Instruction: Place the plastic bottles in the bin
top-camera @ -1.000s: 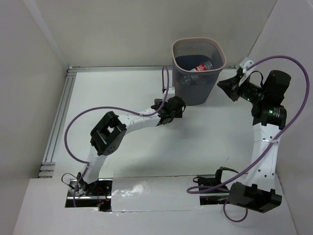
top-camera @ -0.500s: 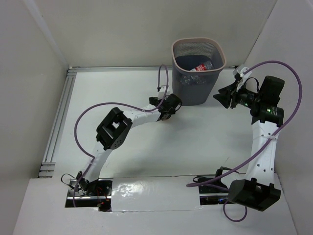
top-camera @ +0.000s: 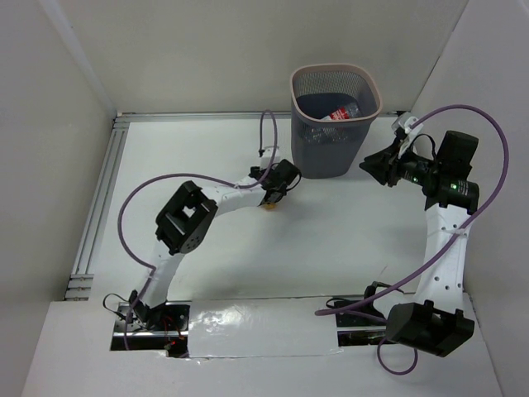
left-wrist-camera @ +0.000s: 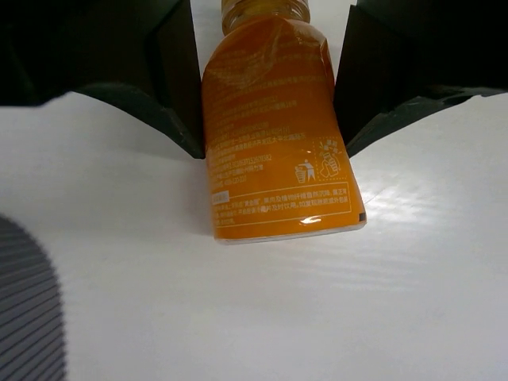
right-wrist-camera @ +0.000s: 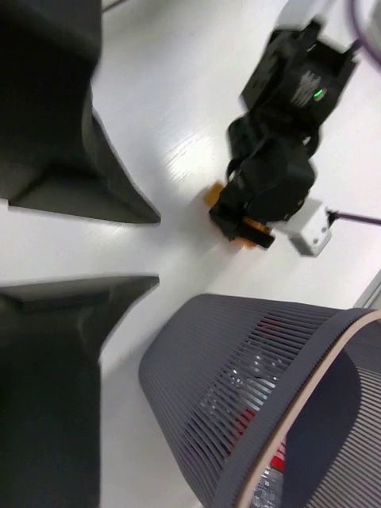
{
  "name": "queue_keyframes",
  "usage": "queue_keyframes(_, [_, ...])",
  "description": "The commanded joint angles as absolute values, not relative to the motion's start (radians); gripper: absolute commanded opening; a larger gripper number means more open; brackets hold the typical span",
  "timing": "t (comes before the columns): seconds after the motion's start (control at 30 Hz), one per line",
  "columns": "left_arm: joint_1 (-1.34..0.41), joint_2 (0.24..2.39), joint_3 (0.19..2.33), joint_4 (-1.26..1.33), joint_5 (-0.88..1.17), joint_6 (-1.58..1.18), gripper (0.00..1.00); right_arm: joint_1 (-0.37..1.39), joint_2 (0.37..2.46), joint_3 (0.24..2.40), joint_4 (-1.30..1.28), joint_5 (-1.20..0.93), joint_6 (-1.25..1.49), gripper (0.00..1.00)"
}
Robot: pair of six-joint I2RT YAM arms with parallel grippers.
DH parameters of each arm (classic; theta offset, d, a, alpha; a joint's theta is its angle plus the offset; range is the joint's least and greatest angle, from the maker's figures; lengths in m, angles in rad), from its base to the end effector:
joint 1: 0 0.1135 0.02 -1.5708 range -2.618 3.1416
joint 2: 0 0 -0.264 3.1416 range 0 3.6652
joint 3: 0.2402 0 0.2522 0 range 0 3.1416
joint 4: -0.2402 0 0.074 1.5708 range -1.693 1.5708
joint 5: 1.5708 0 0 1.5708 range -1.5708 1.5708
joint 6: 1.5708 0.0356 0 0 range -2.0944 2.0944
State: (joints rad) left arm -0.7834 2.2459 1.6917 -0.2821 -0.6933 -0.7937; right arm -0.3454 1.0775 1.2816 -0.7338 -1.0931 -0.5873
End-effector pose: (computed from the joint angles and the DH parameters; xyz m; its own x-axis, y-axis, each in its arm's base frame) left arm 0.3652 -0.3317 0.1665 -0.5393 -0.2368 -0.8081 -0.2071 0.9675 -0.1452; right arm 0.1995 -0.0382 0.4088 -0.0825 -0.2411 -0.9670 -0.7341 0.6709 -0.1046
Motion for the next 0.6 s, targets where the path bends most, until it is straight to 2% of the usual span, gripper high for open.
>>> queue_keyframes(0.0, [-0.769, 2.050, 1.574, -0.311, -0.687, -0.862, 0.25, -0.351, 1.065, 1.267, -0.819, -1.152, -0.684, 0.30])
queue_keyframes(0.1, [-0.769, 1.919, 1.491, -0.324, -0.687, -0.873, 0.20, -0.351, 1.065, 1.256, -0.916, -1.164, -0.797, 0.12])
queue_keyframes(0.13, [-0.769, 1.829, 1.449, -0.324, -0.667, -0.858, 0.18, -0.351, 1.065, 1.235, -0.916, -1.164, -0.837, 0.03])
queue_keyframes(0.17, [-0.758, 1.789, 1.439, -0.312, -0.654, -0.844, 0.14, -0.351, 1.049, 1.221, -0.916, -1.164, -0.838, 0.01])
queue_keyframes(0.3, [-0.758, 1.631, 1.450, -0.230, -0.598, -0.749, 0.12, -0.351, 1.008, 1.152, -0.916, -1.155, -0.876, 0.00])
queue_keyframes(0.37, [-0.743, 1.603, 1.498, -0.131, -0.494, -0.668, 0.12, -0.351, 0.999, 1.118, -0.916, -1.143, -0.923, 0.00])
queue_keyframes(0.43, [-0.704, 1.641, 1.595, -0.066, -0.311, -0.632, 0.12, -0.324, 0.999, 1.097, -0.942, -1.097, -0.959, 0.00])
queue_keyframes(0.53, [-0.667, 1.734, 1.727, -0.034, -0.142, -0.632, 0.10, -0.299, 0.999, 1.068, -0.962, -1.051, -0.983, 0.00])
queue_keyframes(0.57, [-0.667, 1.773, 1.835, -0.034, -0.086, -0.632, 0.10, -0.287, 0.990, 1.068, -0.962, -1.037, -0.998, 0.00])
